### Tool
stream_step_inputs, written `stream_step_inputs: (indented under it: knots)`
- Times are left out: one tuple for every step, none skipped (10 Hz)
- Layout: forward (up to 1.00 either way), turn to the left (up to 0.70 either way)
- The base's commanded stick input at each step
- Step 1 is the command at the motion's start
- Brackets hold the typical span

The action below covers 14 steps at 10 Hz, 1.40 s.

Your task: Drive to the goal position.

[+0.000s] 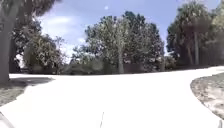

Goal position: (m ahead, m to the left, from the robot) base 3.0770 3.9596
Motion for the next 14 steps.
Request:
stream_step_inputs:
  knots:
    - [0.5,-0.5]
    - [0.5,-0.5]
    - [0.5,-0.32]
    - [0.5,0.0]
    - [0.5,0.0]
    - [0.5,0.0]
    - [0.5,0.0]
    - [0.5,0.0]
    - [0.5,0.0]
    - [0.5,0.0]
    - [0.5,0.0]
    - [0.5,0.0]
    - [0.5,0.0]
    - [0.5,0.0]
